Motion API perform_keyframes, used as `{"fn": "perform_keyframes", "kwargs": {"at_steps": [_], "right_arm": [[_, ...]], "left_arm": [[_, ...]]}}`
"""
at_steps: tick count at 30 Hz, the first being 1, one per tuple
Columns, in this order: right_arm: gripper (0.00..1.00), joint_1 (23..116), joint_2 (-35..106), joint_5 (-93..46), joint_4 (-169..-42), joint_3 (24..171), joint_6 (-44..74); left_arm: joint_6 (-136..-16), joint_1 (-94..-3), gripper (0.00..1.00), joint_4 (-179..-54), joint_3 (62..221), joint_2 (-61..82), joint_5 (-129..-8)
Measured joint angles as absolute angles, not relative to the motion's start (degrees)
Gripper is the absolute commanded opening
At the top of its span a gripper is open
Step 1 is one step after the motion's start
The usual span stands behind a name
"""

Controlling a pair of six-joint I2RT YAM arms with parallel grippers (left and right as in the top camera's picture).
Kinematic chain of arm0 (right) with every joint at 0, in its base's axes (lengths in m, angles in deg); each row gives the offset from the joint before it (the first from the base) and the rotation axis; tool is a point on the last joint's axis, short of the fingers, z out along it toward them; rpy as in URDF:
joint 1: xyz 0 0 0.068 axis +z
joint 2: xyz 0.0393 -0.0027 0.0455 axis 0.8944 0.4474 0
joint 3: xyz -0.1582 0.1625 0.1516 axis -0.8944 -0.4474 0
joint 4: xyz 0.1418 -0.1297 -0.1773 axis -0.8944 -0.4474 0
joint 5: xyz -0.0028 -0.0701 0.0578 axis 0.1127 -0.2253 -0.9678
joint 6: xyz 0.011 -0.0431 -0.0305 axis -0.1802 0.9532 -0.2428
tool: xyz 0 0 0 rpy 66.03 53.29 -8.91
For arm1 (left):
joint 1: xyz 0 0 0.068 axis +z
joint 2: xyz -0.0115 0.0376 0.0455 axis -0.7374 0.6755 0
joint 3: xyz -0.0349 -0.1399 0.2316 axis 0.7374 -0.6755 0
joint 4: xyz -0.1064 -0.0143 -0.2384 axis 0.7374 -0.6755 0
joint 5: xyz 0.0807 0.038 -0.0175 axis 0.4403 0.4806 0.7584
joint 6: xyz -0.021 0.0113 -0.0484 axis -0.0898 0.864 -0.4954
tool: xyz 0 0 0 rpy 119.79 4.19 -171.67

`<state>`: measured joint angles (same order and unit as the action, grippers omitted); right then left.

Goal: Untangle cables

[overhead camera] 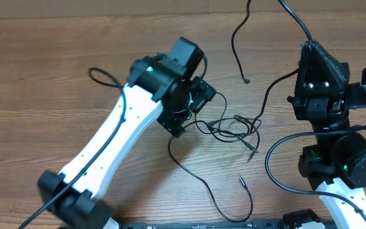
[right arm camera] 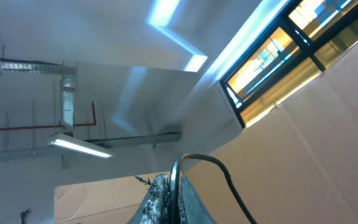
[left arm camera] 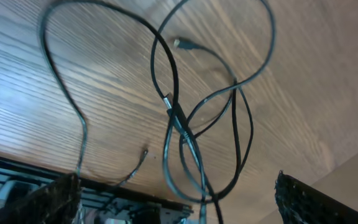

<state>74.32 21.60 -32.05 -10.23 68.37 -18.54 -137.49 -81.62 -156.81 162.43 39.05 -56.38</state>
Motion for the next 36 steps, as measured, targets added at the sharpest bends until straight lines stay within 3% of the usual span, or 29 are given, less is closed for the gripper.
{"fn": "perform_keyframes", "kwargs": {"at_steps": [4, 10, 20, 22, 30, 32, 34, 36], "right_arm": [[0.04, 74.3, 21.6, -31.7, -10.5, 68.4, -18.8], [0.04, 74.3, 21.6, -31.6, -11.9, 68.4, -19.0], [0.04, 74.3, 21.6, -31.5, -12.6, 68.4, -19.0], [0.04, 74.3, 21.6, -31.5, -12.6, 68.4, -19.0], [0.04, 74.3, 21.7, -31.5, -13.2, 68.4, -19.0], [0.04, 74.3, 21.7, -31.5, -14.4, 68.4, -19.0], [0.04, 74.3, 21.7, -31.5, -15.3, 68.4, -19.0], [0.04, 74.3, 21.8, -31.5, -15.7, 68.4, -19.0]], "left_arm": [[-137.5, -82.6, 1.0, -155.3, 162.4, 43.2, -60.5], [-136.3, -85.1, 0.91, -153.7, 162.4, 49.1, -67.5], [-123.1, -87.0, 0.82, -159.7, 162.4, 53.2, -71.6], [-120.0, -87.0, 0.77, -162.3, 162.4, 53.2, -69.5], [-110.3, -86.9, 0.75, -173.0, 162.5, 53.2, -54.8], [-109.5, -86.9, 0.72, -175.1, 162.5, 53.2, -50.3], [-108.5, -86.7, 0.61, -177.4, 162.5, 53.2, -44.1], [-107.9, -86.2, 0.61, -178.4, 162.5, 53.2, -40.5]]}}
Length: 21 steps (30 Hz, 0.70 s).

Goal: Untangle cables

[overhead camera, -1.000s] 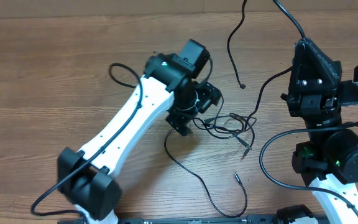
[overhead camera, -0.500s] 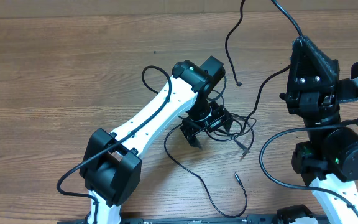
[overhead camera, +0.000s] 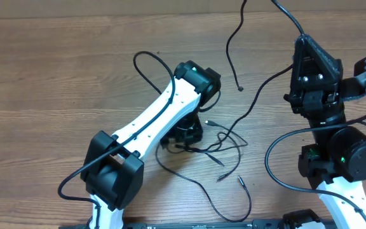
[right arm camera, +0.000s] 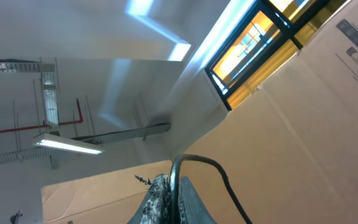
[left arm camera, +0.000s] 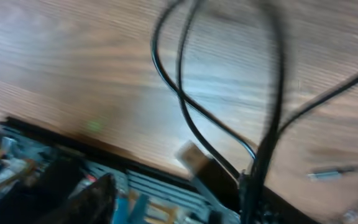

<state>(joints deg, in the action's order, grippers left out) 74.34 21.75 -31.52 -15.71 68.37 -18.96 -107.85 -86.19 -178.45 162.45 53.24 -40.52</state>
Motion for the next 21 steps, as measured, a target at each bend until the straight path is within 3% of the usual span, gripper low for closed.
{"fn": "perform_keyframes", "kwargs": {"at_steps": [10, 19, 21], "right_arm": [[0.04, 74.3, 21.8, -31.5, -18.7, 68.4, -18.7], [0.04, 74.3, 22.7, -31.5, -21.7, 68.4, -18.0], [0.04, 74.3, 23.6, -31.5, -21.9, 68.4, -18.0]], "left_arm": [[-105.9, -71.0, 0.57, -178.7, 162.4, 53.2, -34.5], [-99.0, -62.6, 0.54, -177.7, 162.4, 53.2, -42.6], [-95.4, -62.8, 0.49, -176.1, 162.4, 53.2, -45.8]]}}
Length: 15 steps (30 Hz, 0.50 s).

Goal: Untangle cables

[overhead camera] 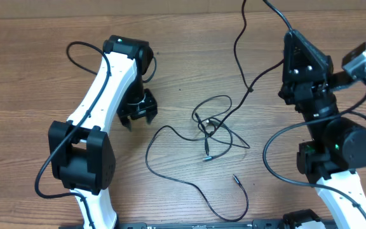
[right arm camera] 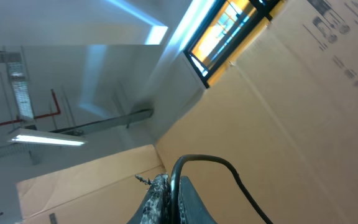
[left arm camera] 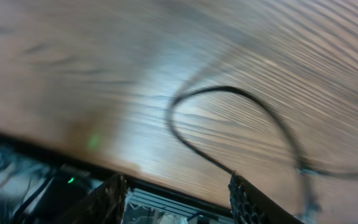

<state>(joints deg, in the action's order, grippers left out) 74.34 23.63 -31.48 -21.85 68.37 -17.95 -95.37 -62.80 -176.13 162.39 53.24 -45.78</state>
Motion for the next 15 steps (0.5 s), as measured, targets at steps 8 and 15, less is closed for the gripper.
{"fn": "perform_keyframes", "kwargs": {"at_steps": [8, 15], "right_arm": [[0.04, 74.3, 27.7, -31.5, -22.9, 68.4, -18.8], [0.04, 74.3, 29.3, -31.4, -23.0, 68.4, -19.2]], "left_arm": [[-73.2, -66.8, 0.28, -166.2, 162.3, 53.2, -63.5], [-56.7, -68.9, 0.3, -162.4, 162.3, 53.2, -78.0]]}}
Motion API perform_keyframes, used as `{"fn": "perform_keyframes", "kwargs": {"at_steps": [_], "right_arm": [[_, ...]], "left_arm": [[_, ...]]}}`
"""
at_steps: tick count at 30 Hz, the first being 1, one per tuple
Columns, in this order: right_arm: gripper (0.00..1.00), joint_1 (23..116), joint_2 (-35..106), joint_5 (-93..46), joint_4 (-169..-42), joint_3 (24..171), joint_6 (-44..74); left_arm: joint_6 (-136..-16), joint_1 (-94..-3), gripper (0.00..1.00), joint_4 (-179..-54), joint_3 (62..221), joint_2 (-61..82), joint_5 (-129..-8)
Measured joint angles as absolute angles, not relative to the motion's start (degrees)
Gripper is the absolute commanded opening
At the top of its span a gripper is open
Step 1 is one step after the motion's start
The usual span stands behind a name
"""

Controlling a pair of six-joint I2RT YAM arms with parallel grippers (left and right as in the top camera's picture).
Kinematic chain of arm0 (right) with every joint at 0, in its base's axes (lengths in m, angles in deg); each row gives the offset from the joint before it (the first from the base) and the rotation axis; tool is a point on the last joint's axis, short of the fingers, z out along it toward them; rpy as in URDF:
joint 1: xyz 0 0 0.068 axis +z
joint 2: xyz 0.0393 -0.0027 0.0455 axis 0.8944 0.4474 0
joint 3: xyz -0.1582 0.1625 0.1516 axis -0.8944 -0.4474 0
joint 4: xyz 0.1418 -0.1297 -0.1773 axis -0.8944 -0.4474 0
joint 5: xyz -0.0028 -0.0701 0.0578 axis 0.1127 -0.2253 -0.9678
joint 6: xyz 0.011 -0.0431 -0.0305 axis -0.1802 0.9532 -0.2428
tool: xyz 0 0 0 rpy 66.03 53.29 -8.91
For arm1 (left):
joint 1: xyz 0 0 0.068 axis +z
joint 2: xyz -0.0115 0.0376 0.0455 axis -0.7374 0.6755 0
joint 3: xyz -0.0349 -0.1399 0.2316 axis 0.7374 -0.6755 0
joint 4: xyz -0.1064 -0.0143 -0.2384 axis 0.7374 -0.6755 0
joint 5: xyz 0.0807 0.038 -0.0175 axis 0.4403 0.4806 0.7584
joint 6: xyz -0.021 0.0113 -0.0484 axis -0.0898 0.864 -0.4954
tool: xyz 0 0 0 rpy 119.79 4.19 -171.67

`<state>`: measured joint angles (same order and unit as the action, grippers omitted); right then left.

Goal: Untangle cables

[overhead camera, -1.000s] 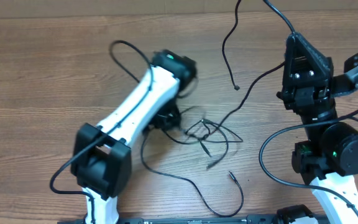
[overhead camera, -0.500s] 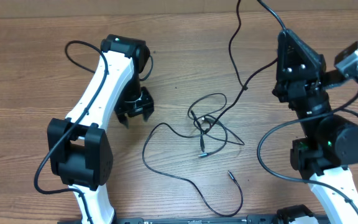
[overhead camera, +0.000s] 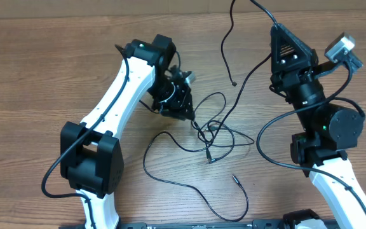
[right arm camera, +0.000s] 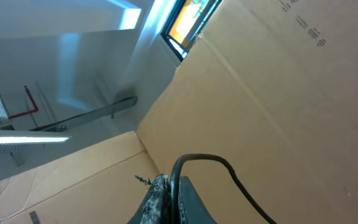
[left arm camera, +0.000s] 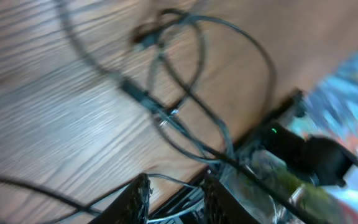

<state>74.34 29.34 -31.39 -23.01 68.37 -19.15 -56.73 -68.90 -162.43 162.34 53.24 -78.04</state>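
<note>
A tangle of thin black cables lies mid-table; the left wrist view shows its loops and a plug. My left gripper hangs at the tangle's upper-left edge, its jaws partly apart with a thin strand crossing the gap, not pinched. My right gripper is raised at the far right and points upward, shut on a black cable. That cable runs off the top edge, and a loose plug end hangs down from there. Another strand slants from the right arm down to the tangle.
A long cable loop trails from the tangle toward the near edge and ends in a plug. The wooden table is bare on the left. My right arm's own thick black cable loops beside its base.
My left gripper was out left over bare wood; now it is right of there, at the tangle's edge, with its jaws narrower. The right gripper has shifted slightly left, still shut on its cable.
My left gripper first hung wide open over the tangle, then sat low in it with strands close to the jaws. Later it was out left holding nothing, and the tangle lay looser. Now it is back at the tangle. The right gripper held its cable raised throughout.
</note>
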Motion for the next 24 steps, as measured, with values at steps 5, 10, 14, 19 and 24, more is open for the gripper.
{"fn": "perform_keyframes", "kwargs": {"at_steps": [5, 10, 14, 19, 24], "right_arm": [[0.04, 73.9, 29.8, -30.8, -24.2, 68.4, -19.2], [0.04, 73.2, 29.8, -30.2, -24.2, 68.4, -19.2], [0.04, 73.2, 29.8, -30.1, -24.4, 68.4, -19.2], [0.04, 73.2, 29.8, -30.2, -24.5, 68.4, -20.0], [0.04, 73.2, 29.8, -30.2, -25.6, 68.4, -20.5]], "left_arm": [[-49.4, -68.7, 0.31, -162.4, 162.3, 53.1, -82.2], [-43.6, -69.2, 1.0, -161.8, 162.3, 50.5, -82.8], [-41.4, -70.9, 1.0, -157.9, 162.4, 45.6, -78.9], [-40.6, -72.6, 1.0, -157.1, 162.4, 44.1, -74.7], [-41.4, -72.5, 1.0, -157.0, 162.4, 44.1, -74.6]]}}
